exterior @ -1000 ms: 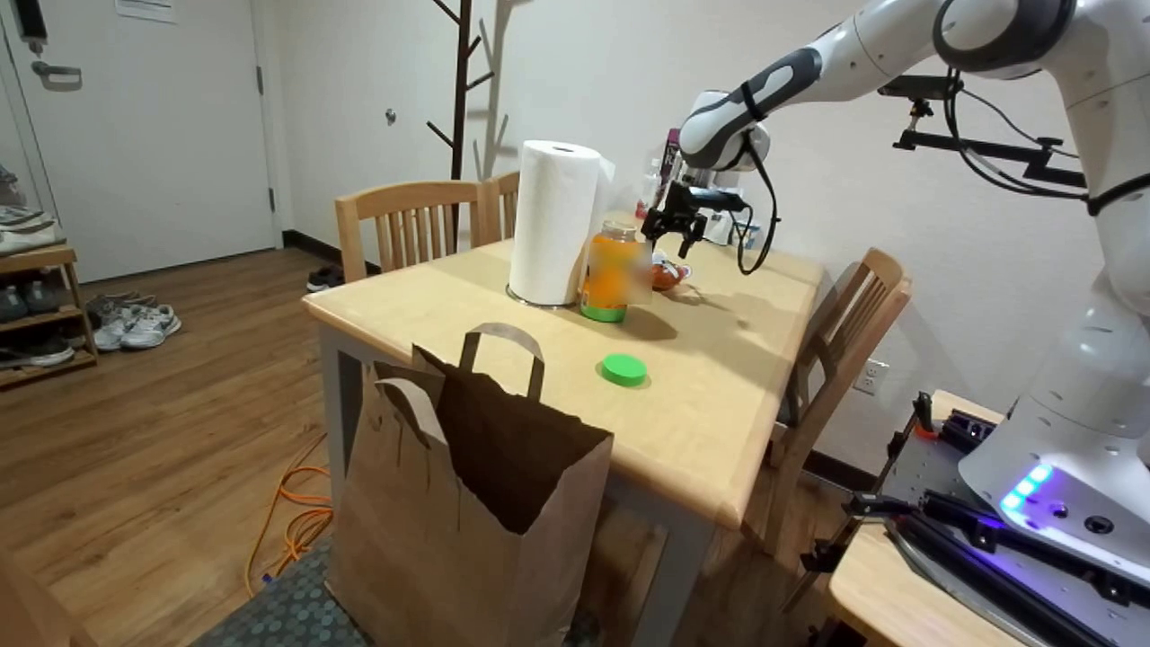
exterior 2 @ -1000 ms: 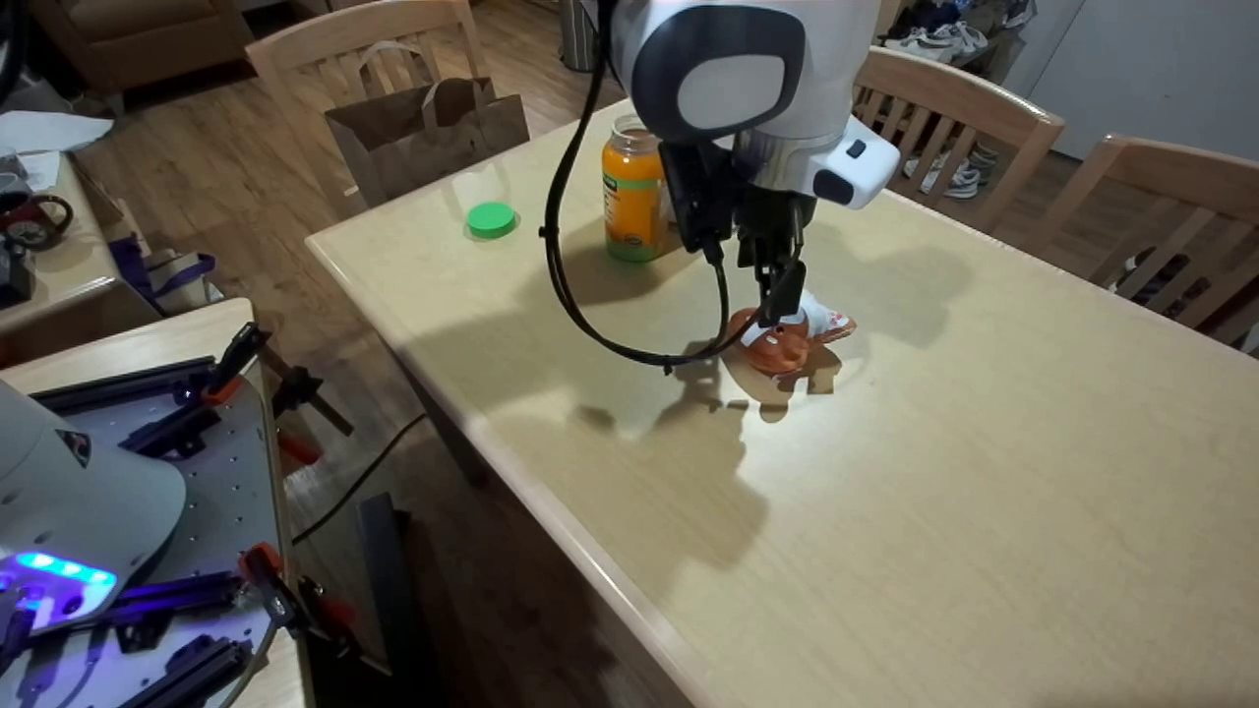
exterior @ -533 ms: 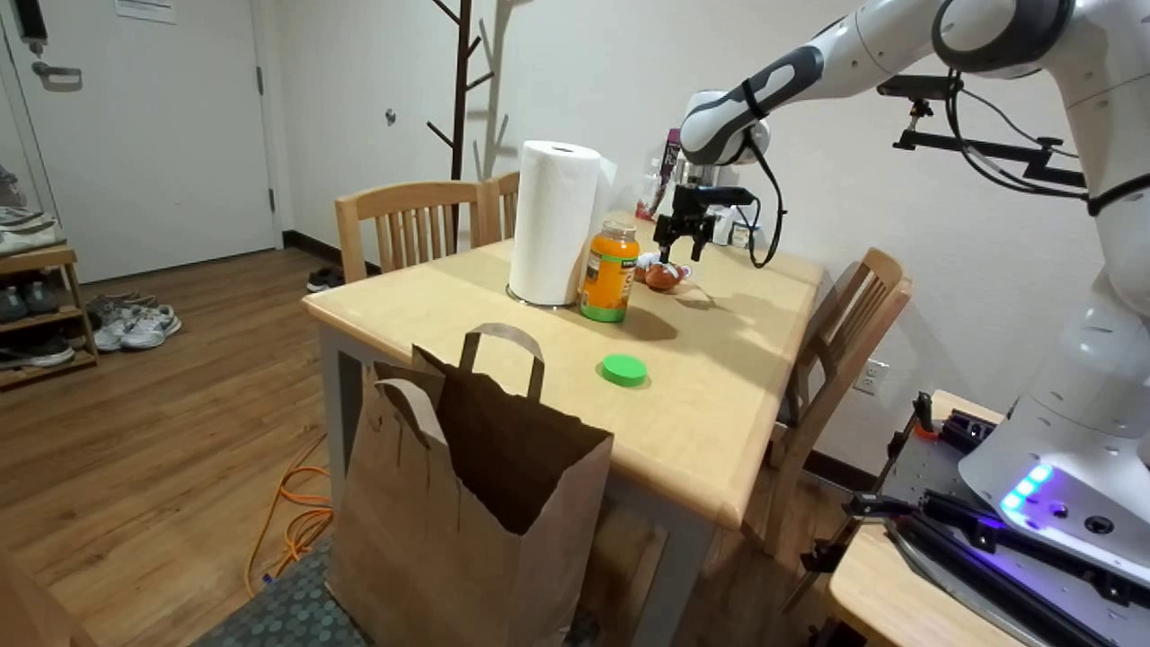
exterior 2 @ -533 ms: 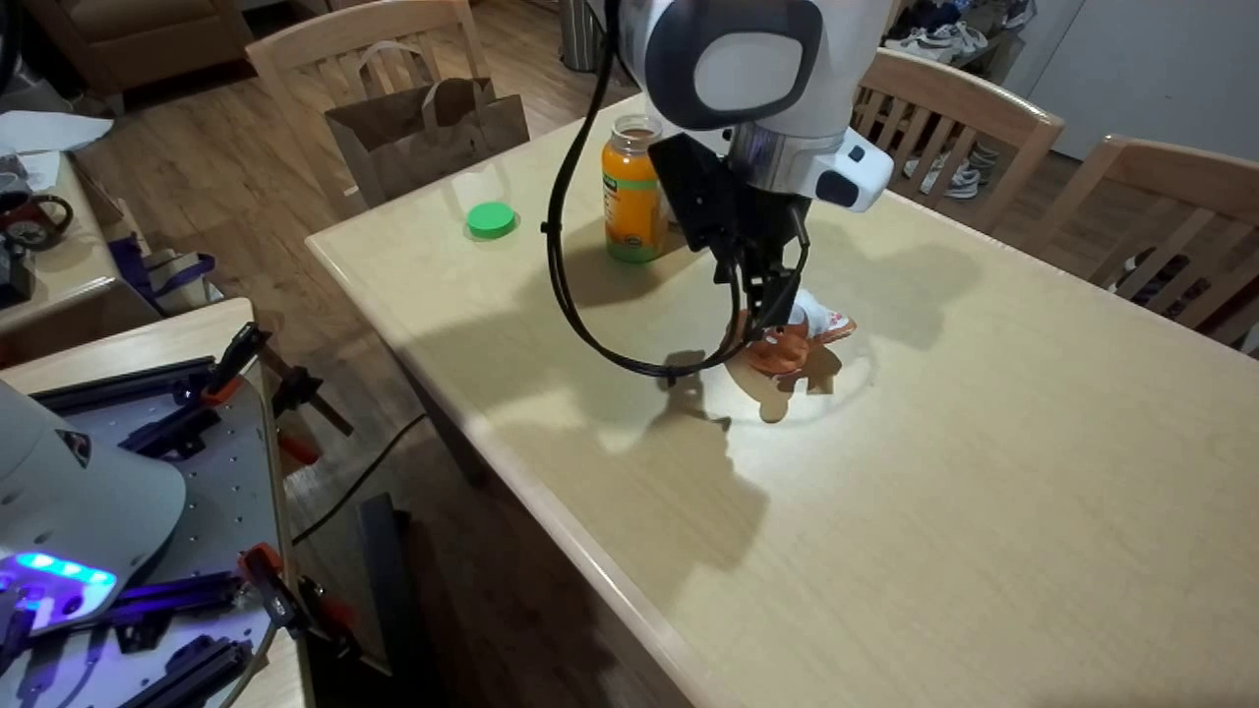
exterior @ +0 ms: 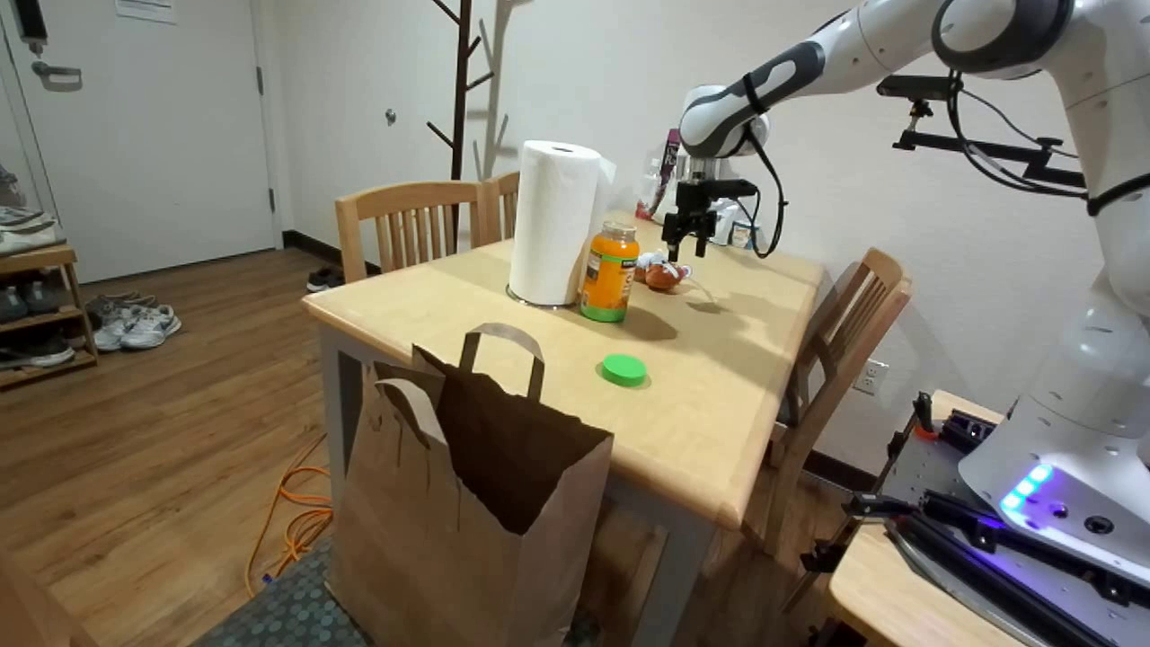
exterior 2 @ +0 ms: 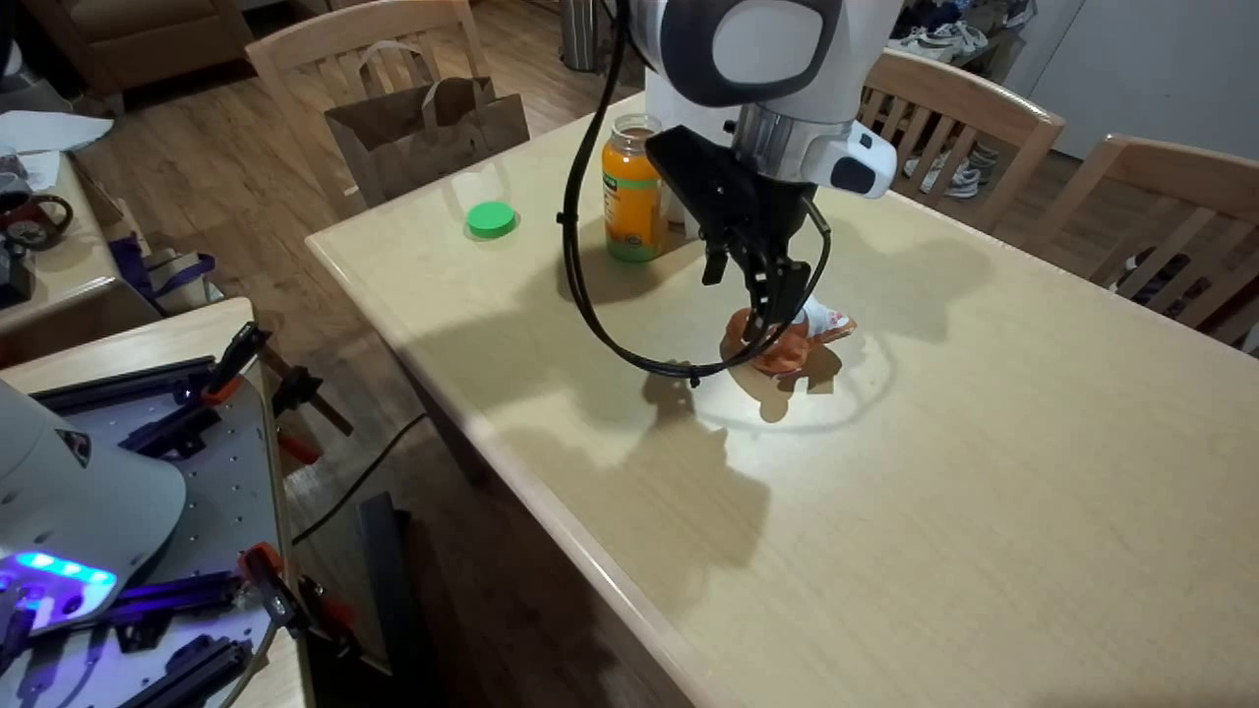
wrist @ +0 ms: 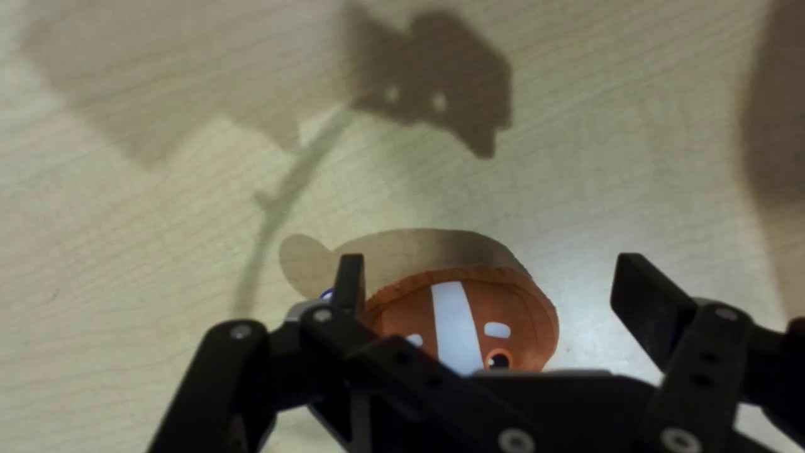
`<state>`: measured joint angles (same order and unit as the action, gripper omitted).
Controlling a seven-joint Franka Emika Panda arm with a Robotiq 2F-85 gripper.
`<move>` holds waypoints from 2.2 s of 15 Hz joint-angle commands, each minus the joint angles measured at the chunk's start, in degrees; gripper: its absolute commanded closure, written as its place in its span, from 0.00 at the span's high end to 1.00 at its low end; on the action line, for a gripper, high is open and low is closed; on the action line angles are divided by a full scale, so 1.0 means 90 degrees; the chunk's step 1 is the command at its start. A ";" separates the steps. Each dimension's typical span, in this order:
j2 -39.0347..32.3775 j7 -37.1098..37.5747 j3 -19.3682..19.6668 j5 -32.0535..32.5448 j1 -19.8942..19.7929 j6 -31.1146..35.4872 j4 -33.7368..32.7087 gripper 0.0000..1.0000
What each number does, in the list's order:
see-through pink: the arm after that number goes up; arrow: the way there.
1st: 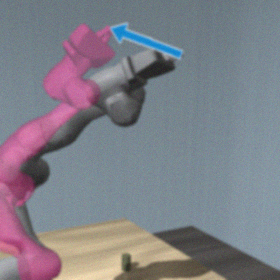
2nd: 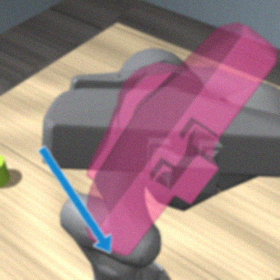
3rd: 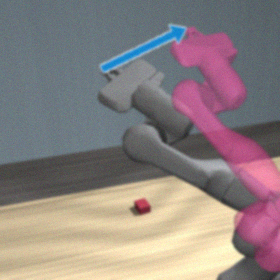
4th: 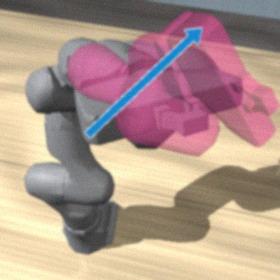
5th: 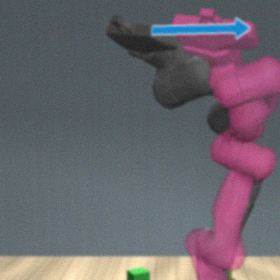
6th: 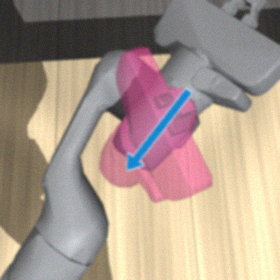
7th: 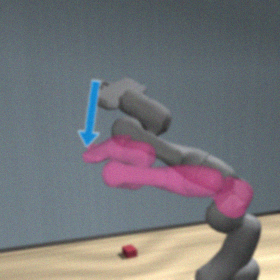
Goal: Move the snack packet from the table to the bag
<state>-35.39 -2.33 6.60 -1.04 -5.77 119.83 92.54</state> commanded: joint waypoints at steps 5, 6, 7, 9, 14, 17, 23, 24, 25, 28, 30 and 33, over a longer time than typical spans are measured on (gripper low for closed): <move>-0.0326 -0.0881 -0.0471 -0.0232 -0.0503 0.1930 0.0300 1.00; -0.0375 -0.0998 -0.0495 -0.0162 -0.0532 0.2096 0.0310 1.00; -0.0411 -0.1129 -0.0533 -0.0129 -0.0567 0.2198 0.0309 1.00; -0.0483 -0.1358 -0.0578 -0.0090 -0.0624 0.2354 0.0306 1.00; -0.0563 -0.1652 -0.0742 -0.0204 -0.0780 0.2333 0.0281 0.53; -0.0534 -0.1671 -0.0790 -0.0215 -0.0831 0.2320 0.0272 0.34; -0.0288 -0.1589 -0.0891 -0.0343 -0.0842 0.2237 0.0140 0.01; -0.0187 -0.1559 -0.0917 -0.0404 -0.0837 0.2225 0.0124 0.00; -0.0090 -0.1584 -0.0979 -0.0510 -0.0864 0.2254 0.0118 0.00; 0.0447 -0.1589 -0.1047 -0.0736 -0.0858 0.2400 0.0200 0.01; 0.0828 -0.1615 -0.1057 -0.0839 -0.0821 0.2607 0.0266 0.02; 0.1398 -0.1692 -0.1063 -0.0812 -0.0737 0.2634 0.0248 0.02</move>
<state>-28.64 -15.07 -2.09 -6.88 -12.09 142.77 92.10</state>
